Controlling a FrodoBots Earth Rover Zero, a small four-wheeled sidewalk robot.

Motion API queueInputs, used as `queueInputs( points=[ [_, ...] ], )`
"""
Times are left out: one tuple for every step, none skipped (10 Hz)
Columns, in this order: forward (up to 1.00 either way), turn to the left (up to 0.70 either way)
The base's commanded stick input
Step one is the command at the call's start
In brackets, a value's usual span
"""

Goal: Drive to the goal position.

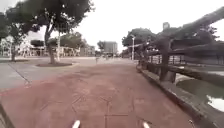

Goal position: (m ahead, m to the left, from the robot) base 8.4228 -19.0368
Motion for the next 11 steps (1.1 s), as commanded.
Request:
queueInputs(
  points=[
    [0.7,0.0],
    [0.7,0.0],
    [0.7,0.0],
    [0.7,0.0],
    [0.7,0.0],
    [0.7,0.0],
    [0.7,0.0],
    [0.7,0.0],
    [0.7,0.0],
    [0.7,0.0],
    [0.7,0.0]
  ],
)
